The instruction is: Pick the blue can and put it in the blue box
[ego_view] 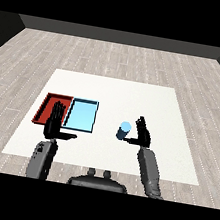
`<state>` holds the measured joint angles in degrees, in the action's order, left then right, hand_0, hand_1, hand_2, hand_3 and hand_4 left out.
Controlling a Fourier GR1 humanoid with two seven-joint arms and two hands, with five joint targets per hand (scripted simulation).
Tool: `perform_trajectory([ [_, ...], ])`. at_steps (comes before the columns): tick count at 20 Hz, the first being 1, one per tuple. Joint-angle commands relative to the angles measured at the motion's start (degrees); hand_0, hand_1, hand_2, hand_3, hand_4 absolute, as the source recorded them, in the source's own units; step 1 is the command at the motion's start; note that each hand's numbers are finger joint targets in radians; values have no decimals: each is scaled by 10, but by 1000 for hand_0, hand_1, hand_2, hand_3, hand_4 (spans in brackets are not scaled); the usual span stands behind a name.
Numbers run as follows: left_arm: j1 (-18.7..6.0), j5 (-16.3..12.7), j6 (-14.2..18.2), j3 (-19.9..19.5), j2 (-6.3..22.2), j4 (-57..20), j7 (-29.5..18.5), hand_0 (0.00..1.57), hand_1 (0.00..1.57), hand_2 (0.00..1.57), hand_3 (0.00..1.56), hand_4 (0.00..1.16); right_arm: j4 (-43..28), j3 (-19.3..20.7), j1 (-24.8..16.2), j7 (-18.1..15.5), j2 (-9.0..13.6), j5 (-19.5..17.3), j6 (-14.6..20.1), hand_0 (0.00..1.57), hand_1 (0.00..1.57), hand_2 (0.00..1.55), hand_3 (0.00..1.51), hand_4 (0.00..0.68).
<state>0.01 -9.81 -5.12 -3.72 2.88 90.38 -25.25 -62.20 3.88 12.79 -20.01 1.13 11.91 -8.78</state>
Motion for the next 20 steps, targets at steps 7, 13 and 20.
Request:
perform_trajectory([
  [7,8,-16,-19,-17,15,12,6,0,0,0,0,0,-53,-16,7,69,-3,27,16,0,0,0,0,0],
  [13,25,-16,-17,-13,8,29,1,0,0,0,0,0,96,-25,60,-43,-8,3,6,0,0,0,0,0],
  [20,-33,8,10,-17,6,-24,7,0,0,0,0,0,70,-80,49,-20,-11,48,51,0,0,0,0,0],
])
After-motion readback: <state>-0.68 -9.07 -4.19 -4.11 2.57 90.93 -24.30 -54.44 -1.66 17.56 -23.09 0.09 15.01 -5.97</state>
